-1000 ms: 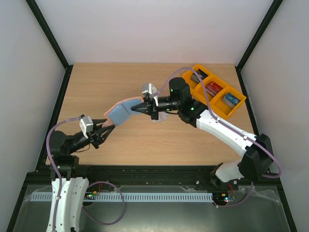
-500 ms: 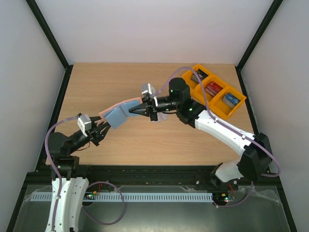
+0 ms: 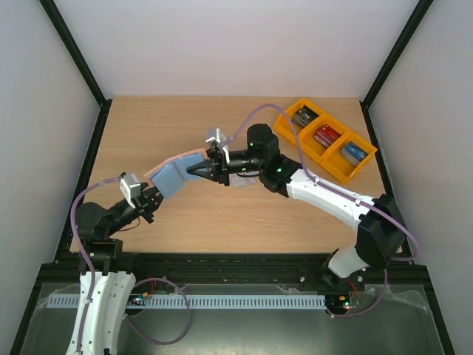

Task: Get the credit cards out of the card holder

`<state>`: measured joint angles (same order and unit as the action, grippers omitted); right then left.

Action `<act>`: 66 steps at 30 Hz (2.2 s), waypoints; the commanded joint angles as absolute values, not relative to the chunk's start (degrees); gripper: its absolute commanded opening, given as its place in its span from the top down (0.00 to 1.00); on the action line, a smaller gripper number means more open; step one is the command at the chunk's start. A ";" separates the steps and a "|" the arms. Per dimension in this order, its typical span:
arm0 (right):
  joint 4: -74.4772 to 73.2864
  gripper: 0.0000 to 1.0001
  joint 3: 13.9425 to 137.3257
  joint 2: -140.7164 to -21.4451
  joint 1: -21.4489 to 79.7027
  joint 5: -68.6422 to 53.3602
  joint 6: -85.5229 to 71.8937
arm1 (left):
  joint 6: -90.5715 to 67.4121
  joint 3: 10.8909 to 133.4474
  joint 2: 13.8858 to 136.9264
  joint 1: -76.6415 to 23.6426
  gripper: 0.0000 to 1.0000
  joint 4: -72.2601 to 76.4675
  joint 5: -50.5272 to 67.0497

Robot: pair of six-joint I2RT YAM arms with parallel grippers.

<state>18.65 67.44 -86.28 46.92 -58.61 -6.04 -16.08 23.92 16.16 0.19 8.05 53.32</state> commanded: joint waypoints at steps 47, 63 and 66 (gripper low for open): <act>4.61 0.31 58.25 -73.64 40.96 -23.79 4.25 | -41.86 31.65 60.58 -7.02 0.98 -31.87 11.79; 15.32 0.32 75.97 -112.58 48.07 -50.63 -23.93 | -40.87 22.67 49.60 -6.67 0.98 -16.97 20.52; 13.97 0.32 78.69 -116.55 49.96 -55.01 -24.86 | -40.03 22.60 48.42 -6.72 0.98 -14.89 21.33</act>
<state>16.51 73.63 -114.24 47.66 -48.95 -21.32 -40.93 22.87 50.17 -6.79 -19.68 18.90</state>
